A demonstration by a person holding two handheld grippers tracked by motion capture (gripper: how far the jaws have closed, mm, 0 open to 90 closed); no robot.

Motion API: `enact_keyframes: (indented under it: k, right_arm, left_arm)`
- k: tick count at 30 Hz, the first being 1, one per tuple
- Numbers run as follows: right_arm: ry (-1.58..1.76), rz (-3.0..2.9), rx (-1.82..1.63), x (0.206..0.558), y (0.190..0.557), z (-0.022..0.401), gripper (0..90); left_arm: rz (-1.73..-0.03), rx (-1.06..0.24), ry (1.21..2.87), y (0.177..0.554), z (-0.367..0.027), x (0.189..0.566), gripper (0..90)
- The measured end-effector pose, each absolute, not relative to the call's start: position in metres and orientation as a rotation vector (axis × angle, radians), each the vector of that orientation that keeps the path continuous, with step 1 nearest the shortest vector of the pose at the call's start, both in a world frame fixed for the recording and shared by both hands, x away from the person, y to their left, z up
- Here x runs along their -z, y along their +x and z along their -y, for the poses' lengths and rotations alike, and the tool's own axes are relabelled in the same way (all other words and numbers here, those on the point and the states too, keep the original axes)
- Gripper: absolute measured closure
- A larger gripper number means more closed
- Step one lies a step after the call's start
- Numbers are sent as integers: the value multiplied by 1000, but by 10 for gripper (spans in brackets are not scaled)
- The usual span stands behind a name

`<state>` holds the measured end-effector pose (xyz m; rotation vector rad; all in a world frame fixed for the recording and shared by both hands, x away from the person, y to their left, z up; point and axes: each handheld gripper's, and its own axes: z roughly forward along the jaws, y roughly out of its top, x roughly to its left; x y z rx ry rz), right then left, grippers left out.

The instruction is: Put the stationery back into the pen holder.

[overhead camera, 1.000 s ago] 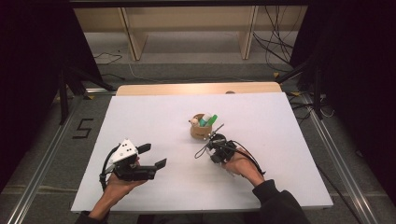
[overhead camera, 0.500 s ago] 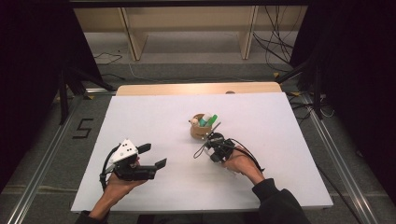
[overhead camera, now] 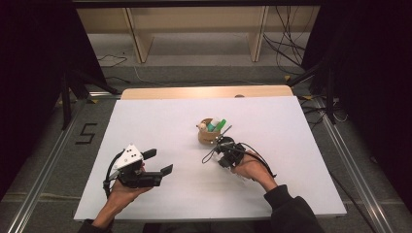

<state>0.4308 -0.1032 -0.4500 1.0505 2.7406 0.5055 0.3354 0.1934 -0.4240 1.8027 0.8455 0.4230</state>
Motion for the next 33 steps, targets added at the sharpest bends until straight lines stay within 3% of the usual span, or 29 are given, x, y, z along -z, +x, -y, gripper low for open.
enact_keyframes:
  k: [16, 33]
  right_arm:
    - [1035, -2564, -1059, 396, 424, 124, 801]
    - [1135, -2161, -1393, 362, 458, 121, 800]
  left_arm:
    - [-862, -423, 1789, 337, -195, 424, 166]
    - [-863, -419, 1789, 337, -195, 425, 165]
